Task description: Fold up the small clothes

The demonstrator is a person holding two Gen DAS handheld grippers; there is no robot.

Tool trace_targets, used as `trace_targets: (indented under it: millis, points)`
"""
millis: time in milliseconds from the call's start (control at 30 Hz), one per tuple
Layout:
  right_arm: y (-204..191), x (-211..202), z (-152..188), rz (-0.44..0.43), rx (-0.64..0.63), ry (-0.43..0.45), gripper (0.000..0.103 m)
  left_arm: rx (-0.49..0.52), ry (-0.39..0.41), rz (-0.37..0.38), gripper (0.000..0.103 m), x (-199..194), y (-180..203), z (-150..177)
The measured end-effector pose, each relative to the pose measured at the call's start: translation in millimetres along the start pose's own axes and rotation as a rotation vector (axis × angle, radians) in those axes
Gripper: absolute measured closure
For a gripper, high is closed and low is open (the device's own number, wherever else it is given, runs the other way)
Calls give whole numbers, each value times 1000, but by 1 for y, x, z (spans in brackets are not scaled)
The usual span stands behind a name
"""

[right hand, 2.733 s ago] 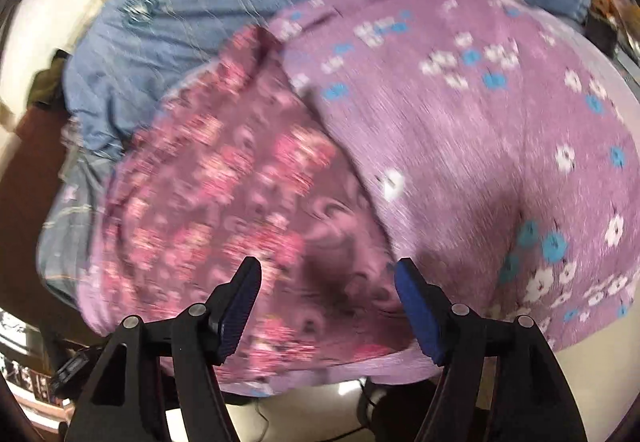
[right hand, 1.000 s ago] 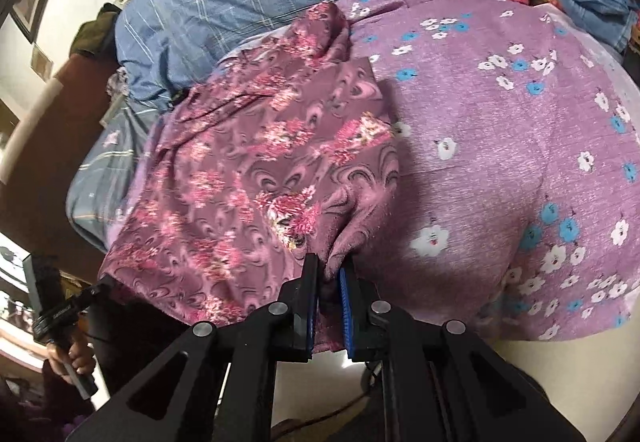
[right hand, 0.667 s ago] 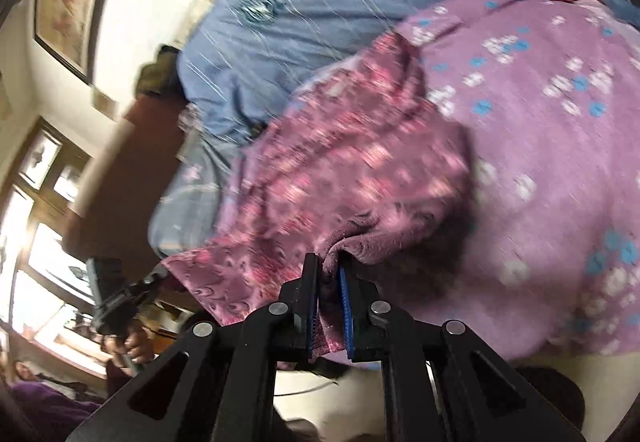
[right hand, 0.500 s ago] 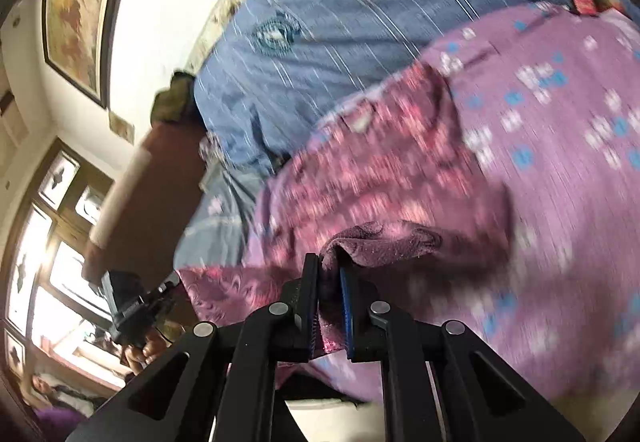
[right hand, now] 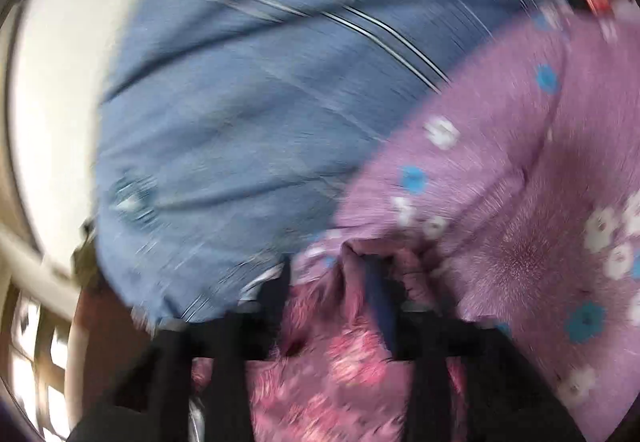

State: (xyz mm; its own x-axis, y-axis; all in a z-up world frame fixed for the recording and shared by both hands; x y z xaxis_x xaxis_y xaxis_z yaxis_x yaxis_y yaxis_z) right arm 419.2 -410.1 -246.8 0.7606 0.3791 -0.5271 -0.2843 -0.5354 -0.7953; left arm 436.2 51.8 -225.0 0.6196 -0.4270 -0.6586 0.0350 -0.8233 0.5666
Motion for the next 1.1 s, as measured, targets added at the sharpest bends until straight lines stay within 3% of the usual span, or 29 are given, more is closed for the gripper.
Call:
trace_targets:
  millis: [67, 133, 200, 233, 300, 400, 500, 567, 633, 733, 867, 967, 1100]
  points:
    - [9, 12, 8, 4, 5, -12, 54, -13, 34, -1, 96, 2, -7, 6]
    - [-1, 12, 24, 29, -116, -18, 55, 15, 116, 5, 84, -19, -4, 7]
    - [-22, 5, 38, 51, -260, 9, 55, 4, 256, 16, 50, -54, 3, 4]
    - [-36, 1, 48, 47, -324, 12, 55, 5, 339, 12, 42, -76, 9, 7]
    - [-57, 8, 68, 70, -408, -41, 55, 34, 359, -35, 20, -93, 22, 22]
    - [-82, 36, 108, 120, -540, -170, 56, 59, 227, -78, 20, -80, 34, 60]
    - [-94, 77, 154, 187, -647, -320, 58, 67, 99, -129, 20, -44, 30, 86]
    - [-101, 109, 182, 211, -697, -416, 58, 66, 66, -201, 20, -23, 13, 91]
    - [-107, 136, 202, 255, -746, -455, 58, 34, 54, -252, 20, -17, -3, 90]
    - [-121, 177, 201, 311, -788, -416, 58, -54, -19, -209, 21, -8, -23, 86]
    - [-135, 206, 167, 284, -636, -315, 63, -100, 8, -262, 21, -19, -45, 77]
    - [-153, 178, 145, 193, -574, -167, 60, -131, 27, -219, 21, -34, -46, 72]
    - [-166, 116, 157, 154, -667, -129, 60, -40, 54, -261, 21, -49, -42, 68]
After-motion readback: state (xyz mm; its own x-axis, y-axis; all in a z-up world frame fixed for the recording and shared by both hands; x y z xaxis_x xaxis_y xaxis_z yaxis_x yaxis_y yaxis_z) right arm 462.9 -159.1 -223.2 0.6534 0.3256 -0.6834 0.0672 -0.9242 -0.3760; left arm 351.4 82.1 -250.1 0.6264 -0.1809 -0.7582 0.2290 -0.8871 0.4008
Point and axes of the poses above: each gripper's, at about its wrist camera, not at the fingertips, and x roughly the way its jaws point, y to its right, z to its underside, the point moved 9 cm from there along x, roughly the way its jaws point, and after that the axes turned 2 degrees about x, right-handed, at the moved point
